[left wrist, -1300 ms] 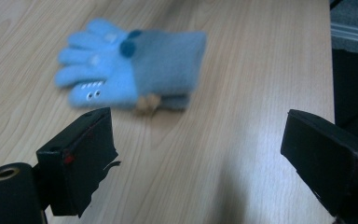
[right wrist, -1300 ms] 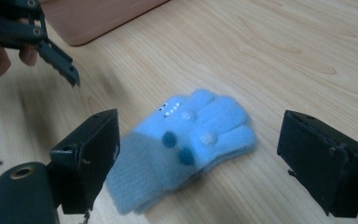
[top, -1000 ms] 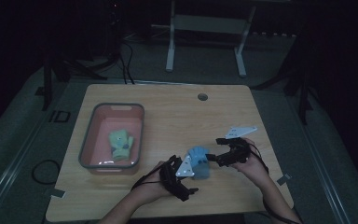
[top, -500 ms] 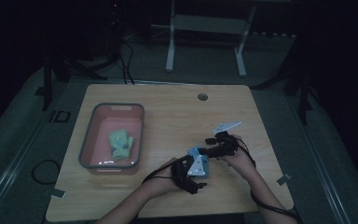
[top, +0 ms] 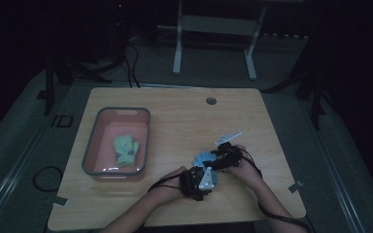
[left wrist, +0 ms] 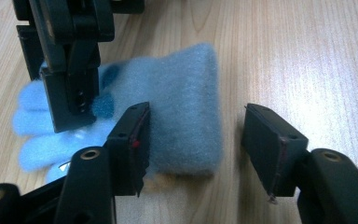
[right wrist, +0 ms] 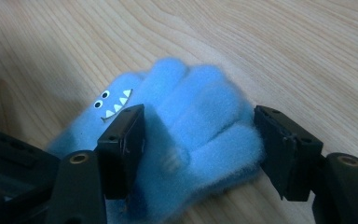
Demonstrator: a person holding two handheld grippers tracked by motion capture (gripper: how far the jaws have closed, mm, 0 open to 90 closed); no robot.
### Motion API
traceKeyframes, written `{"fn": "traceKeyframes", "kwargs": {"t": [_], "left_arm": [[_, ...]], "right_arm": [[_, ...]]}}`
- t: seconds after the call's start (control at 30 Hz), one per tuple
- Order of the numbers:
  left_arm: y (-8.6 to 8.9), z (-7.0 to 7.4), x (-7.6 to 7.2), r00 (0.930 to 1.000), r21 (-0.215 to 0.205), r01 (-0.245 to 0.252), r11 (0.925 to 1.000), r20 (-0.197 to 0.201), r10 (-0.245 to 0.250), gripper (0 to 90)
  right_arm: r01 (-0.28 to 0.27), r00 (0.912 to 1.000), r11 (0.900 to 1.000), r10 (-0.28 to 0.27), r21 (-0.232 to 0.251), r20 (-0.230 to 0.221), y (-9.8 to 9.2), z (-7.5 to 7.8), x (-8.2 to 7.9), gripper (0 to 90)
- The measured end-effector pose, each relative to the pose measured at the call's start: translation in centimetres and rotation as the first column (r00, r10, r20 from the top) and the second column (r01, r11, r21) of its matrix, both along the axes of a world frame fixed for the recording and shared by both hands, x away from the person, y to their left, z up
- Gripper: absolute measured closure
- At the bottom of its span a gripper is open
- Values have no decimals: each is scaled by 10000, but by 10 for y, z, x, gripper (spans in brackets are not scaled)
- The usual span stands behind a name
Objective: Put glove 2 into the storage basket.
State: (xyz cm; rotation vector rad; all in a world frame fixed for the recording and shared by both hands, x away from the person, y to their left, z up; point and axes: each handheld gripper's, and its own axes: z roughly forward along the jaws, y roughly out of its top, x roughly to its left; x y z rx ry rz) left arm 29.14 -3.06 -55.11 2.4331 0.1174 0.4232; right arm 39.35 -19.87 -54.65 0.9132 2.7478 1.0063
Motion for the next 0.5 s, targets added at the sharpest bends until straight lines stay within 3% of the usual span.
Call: {"fn": "traceKeyframes", "kwargs": {"t": [0.13, 0.27, 0.4, 0.5], "left_arm": [[-1, 0, 0, 9999, 51, -80, 10000, 136, 79, 526], [-2, 0, 3, 9996, 149, -238, 9996, 181, 235, 627], [-1, 2, 6, 9993, -12, -352, 9994, -93, 352, 687], [-1, 3, 6, 9990, -57, -414, 9991, -178, 413, 722]], "right_arm": [[-43, 9999, 9999, 45, -140, 144, 1, 0, -4, 378], [-251, 9997, 9996, 252, -87, 70, 1, 1, -6, 514], [-596, 9975, 9978, 607, 301, -349, 1, 0, -5, 680], [-637, 9958, 9970, 664, 442, -630, 3, -1, -5, 738]]}}
